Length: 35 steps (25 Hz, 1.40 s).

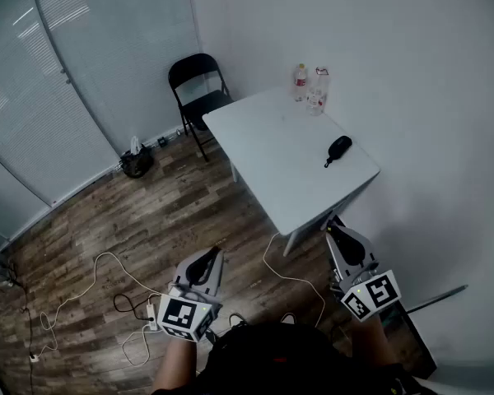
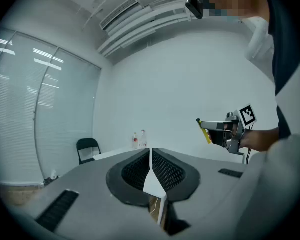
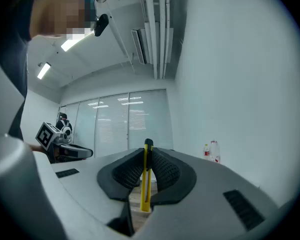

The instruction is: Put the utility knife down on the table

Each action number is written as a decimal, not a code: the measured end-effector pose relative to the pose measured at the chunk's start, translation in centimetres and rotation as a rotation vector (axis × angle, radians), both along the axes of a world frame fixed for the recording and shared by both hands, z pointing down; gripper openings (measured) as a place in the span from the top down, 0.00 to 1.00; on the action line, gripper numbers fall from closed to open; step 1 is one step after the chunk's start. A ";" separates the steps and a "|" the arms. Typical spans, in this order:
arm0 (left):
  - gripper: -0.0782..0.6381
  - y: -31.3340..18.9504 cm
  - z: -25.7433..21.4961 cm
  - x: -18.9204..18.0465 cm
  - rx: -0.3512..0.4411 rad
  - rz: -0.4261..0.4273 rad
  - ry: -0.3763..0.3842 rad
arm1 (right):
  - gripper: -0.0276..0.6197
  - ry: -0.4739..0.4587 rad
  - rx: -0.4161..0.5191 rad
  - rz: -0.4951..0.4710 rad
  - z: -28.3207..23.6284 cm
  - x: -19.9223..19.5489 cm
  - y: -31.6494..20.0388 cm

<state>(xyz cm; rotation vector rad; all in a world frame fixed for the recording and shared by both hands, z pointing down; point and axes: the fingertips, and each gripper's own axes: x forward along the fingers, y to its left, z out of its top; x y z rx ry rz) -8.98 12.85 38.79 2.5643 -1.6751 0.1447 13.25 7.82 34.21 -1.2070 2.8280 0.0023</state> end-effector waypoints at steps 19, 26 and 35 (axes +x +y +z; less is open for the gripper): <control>0.84 0.1 0.1 -0.3 -0.037 0.030 -0.016 | 0.86 -0.016 -0.041 -0.030 1.0 -1.9 -0.3; 0.84 0.9 1.9 -3.6 -0.051 0.047 -0.024 | 0.86 -0.012 -0.077 -0.025 2.5 -5.7 -0.1; 0.84 -0.4 3.9 -7.1 -0.073 0.130 -0.006 | 0.86 0.026 -0.109 0.014 3.7 -9.9 0.3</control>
